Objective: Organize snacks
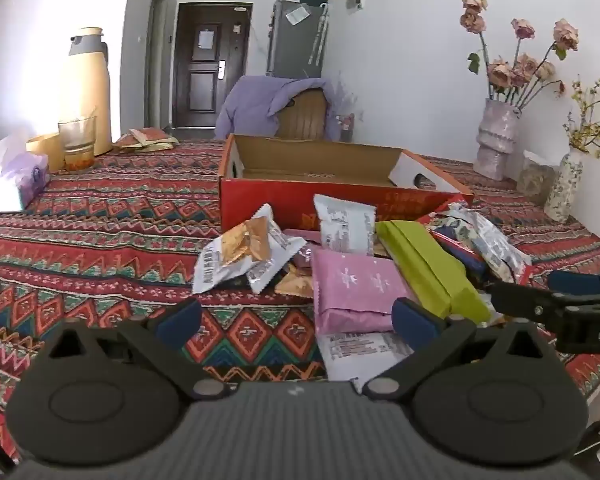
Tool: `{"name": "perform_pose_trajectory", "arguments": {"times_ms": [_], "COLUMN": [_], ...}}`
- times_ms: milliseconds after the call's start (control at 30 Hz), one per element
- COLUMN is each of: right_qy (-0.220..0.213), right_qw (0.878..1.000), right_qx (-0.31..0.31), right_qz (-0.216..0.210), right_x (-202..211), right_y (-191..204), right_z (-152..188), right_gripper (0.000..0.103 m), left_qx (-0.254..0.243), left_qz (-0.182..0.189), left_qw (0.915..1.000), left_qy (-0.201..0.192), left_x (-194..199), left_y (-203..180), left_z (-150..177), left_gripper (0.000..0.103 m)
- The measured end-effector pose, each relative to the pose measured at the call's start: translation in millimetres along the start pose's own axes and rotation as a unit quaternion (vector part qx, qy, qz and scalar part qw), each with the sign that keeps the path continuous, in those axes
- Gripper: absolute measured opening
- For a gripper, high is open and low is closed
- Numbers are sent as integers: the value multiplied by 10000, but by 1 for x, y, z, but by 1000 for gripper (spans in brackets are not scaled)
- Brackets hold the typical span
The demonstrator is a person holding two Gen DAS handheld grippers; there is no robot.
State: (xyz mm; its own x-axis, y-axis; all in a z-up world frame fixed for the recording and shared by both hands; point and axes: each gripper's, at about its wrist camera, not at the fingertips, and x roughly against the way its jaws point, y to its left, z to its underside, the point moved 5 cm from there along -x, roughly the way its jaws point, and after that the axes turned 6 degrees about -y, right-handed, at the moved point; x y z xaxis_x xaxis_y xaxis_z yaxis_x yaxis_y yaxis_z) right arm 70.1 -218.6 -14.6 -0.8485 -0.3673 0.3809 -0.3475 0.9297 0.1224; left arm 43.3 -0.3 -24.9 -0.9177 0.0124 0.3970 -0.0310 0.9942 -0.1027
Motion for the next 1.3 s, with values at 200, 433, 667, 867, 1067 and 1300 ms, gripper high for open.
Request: {"name": "perform_pose_trajectory", "arguments": {"times_ms": [200, 433, 667, 867, 1067, 1300], "right_qy": [46, 48, 35, 22, 18, 20], "right_qw": [10000, 10000, 10000, 10000, 10000, 10000], "right_qx": [-10, -19, -59, -70, -52, -51], "right_qz": [9, 18, 6, -5, -15, -10], "right_x": [-1, -3, -3, -2, -2, -2], "right_y": [-1, 0, -1, -2, 0, 0], "right_z": [1, 2, 2, 1, 2, 2], "right_gripper": [103, 103, 103, 103, 103, 103], "left_qx": [-36, -9, -11, 13, 3, 11], "left_qz": [9, -90, -50, -68, -44, -10], "left_qw": [10000, 10000, 9999, 9999, 9999, 9999], "left_qy": [-29, -21, -89, -103, -110, -128], "left_x": [2, -3, 0, 2, 2, 3], "left_y": [3, 3, 1, -1, -3, -3], "left_z": [1, 3, 0, 0, 0, 1], "left_gripper": [103, 103, 103, 103, 103, 103]}}
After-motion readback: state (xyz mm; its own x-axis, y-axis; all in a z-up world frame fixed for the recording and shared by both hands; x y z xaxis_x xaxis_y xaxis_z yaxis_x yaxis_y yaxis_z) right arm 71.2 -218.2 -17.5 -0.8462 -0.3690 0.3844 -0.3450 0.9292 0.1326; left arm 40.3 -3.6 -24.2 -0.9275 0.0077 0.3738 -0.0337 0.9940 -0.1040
